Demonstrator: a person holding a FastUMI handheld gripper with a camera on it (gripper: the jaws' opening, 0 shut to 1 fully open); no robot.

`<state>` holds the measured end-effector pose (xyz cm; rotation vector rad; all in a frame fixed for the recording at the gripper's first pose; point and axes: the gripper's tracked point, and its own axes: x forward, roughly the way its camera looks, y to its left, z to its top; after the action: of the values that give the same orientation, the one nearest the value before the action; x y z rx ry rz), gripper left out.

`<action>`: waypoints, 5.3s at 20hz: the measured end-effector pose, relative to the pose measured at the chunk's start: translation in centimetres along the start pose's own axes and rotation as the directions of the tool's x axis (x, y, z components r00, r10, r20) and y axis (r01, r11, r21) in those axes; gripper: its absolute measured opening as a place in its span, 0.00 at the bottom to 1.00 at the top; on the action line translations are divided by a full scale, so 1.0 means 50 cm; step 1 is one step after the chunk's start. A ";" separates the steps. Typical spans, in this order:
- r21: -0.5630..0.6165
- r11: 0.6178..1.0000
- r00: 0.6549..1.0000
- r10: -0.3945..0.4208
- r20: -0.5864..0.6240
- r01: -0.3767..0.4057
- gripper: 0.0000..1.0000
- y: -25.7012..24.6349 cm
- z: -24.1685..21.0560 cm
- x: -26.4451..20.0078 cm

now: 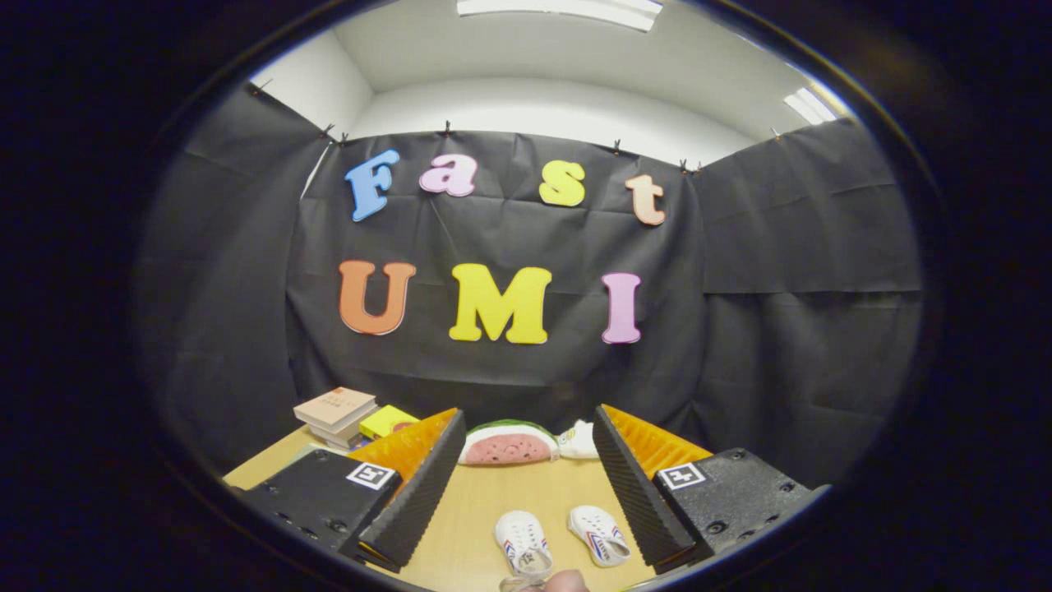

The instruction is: Open the storage box then place both shoes into the box .Put the left shoe in first, then the right shoe, with the right side of both shoes facing outward in a uniform manner.

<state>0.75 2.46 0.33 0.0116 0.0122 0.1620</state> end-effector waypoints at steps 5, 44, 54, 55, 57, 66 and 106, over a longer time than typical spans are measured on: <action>0.025 0.998 0.998 0.060 -0.034 -0.059 1.00 -0.005 -0.026 0.032; 0.803 0.516 0.415 0.828 -0.378 -0.299 1.00 0.433 -0.549 0.145; 0.851 0.477 0.431 0.830 -0.354 -0.219 0.70 0.378 -0.512 0.150; 0.841 0.491 0.438 0.823 -0.362 -0.228 0.66 0.372 -0.512 0.153; 0.824 0.509 0.449 0.815 -0.367 -0.250 0.49 0.365 -0.502 0.157; 0.770 0.554 0.477 0.795 -0.375 -0.318 0.05 0.381 -0.360 0.149; 0.069 0.895 0.854 0.442 -0.275 -0.441 0.97 0.486 -0.070 0.138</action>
<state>3.59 27.62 -2.96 -0.0061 0.3010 0.6271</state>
